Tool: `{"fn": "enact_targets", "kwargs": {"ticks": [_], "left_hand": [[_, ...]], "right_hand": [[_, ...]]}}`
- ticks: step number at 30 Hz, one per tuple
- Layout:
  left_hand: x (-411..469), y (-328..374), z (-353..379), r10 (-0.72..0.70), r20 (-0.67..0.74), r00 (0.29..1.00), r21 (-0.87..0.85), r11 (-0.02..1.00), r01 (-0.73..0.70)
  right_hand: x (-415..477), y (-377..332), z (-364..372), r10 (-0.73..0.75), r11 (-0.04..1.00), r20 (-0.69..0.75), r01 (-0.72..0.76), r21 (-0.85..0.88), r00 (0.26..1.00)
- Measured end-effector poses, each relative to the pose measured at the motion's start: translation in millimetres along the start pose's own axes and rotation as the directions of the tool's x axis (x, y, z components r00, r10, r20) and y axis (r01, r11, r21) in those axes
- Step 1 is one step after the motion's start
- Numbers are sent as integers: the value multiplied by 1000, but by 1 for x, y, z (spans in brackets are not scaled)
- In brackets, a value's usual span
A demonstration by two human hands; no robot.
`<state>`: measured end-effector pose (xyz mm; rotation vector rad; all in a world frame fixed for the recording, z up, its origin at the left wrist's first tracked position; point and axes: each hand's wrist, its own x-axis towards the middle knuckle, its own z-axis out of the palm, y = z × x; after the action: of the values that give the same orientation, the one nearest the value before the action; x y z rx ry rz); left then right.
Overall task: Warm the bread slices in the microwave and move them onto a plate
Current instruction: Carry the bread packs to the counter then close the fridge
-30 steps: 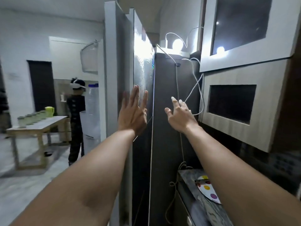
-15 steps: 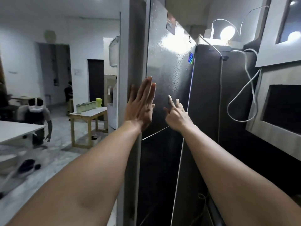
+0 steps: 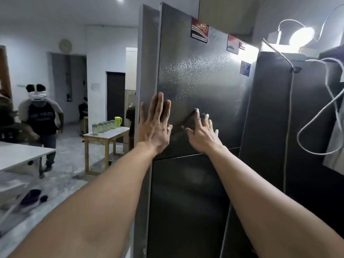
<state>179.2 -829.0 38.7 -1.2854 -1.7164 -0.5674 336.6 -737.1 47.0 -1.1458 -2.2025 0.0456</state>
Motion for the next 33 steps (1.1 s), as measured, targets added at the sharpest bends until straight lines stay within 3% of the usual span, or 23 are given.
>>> {"fn": "enact_targets", "kwargs": {"ticks": [8,13,21,33], "left_hand": [[45,-81,91,73,35,997,-72,995,-71],[70,-104,148,93,78,993,-153,985,-80],[111,-115,244,107,56,993,-309,947,-85],[173,-107,340,153,30,988,-444,888,-124]], "right_hand": [[80,-33,49,45,995,-169,-59,-82,985],[117,-32,82,41,983,-194,-74,-165,980],[181,-11,138,-44,921,-358,-101,-377,933],[252,20,181,5,868,-478,-241,-434,878]]}}
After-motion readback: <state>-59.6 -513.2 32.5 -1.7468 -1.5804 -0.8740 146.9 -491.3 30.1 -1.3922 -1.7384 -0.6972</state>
